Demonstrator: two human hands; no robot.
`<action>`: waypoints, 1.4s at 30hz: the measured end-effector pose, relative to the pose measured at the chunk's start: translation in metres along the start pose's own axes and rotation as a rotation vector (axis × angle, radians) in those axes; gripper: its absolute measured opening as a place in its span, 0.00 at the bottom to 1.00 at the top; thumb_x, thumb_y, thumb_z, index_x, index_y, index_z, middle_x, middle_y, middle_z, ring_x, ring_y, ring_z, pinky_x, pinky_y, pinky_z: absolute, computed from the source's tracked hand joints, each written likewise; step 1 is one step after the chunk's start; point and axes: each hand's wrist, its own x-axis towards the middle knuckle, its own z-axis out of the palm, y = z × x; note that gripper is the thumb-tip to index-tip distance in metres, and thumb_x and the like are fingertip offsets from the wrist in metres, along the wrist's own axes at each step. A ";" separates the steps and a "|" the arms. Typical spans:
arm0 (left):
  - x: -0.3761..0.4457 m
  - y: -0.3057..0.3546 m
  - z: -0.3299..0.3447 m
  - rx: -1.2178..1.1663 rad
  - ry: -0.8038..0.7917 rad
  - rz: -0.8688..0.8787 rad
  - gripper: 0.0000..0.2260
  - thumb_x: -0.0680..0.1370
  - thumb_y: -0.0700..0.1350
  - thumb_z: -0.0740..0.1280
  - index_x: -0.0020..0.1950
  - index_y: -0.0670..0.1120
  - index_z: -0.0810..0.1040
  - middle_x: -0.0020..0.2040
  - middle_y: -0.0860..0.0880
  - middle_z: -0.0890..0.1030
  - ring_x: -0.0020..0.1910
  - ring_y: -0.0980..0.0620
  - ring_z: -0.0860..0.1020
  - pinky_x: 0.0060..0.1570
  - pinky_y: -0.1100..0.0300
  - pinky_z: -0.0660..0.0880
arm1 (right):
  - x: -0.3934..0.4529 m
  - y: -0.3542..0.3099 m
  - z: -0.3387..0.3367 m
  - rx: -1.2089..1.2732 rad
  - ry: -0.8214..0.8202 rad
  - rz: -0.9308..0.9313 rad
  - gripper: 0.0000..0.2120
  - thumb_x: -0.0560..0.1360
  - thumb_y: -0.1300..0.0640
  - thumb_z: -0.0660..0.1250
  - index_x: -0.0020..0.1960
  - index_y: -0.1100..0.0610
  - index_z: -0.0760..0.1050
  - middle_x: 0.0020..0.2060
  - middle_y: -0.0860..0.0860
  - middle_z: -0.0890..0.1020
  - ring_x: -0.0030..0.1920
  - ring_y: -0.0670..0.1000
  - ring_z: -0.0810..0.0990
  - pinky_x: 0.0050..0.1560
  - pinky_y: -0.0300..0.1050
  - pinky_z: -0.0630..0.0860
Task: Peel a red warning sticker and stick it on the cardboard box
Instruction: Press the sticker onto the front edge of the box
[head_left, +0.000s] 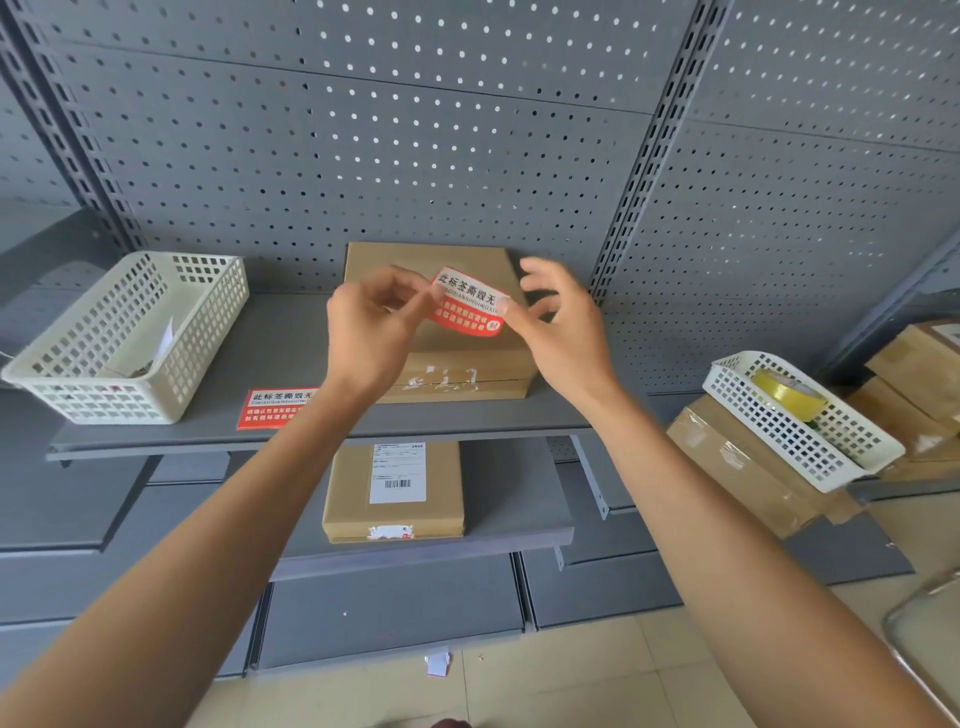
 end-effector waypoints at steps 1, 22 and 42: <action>0.000 -0.001 -0.001 -0.074 0.034 -0.029 0.04 0.76 0.46 0.75 0.42 0.47 0.85 0.38 0.52 0.86 0.37 0.53 0.82 0.43 0.60 0.77 | 0.000 0.002 0.001 0.046 -0.017 0.051 0.17 0.75 0.52 0.73 0.63 0.53 0.79 0.53 0.46 0.83 0.45 0.42 0.79 0.48 0.34 0.73; -0.055 -0.046 -0.020 0.378 0.048 0.133 0.04 0.77 0.48 0.73 0.44 0.49 0.86 0.39 0.54 0.84 0.37 0.53 0.77 0.47 0.50 0.77 | -0.050 0.035 0.033 0.159 -0.014 0.042 0.04 0.76 0.61 0.71 0.44 0.56 0.84 0.38 0.43 0.86 0.39 0.40 0.81 0.45 0.39 0.77; -0.060 -0.059 -0.010 0.648 0.035 -0.038 0.10 0.79 0.52 0.70 0.49 0.47 0.88 0.40 0.48 0.87 0.34 0.48 0.80 0.36 0.59 0.72 | -0.054 0.055 0.057 -0.076 -0.046 0.147 0.07 0.75 0.57 0.69 0.44 0.56 0.86 0.39 0.47 0.87 0.40 0.43 0.84 0.44 0.39 0.77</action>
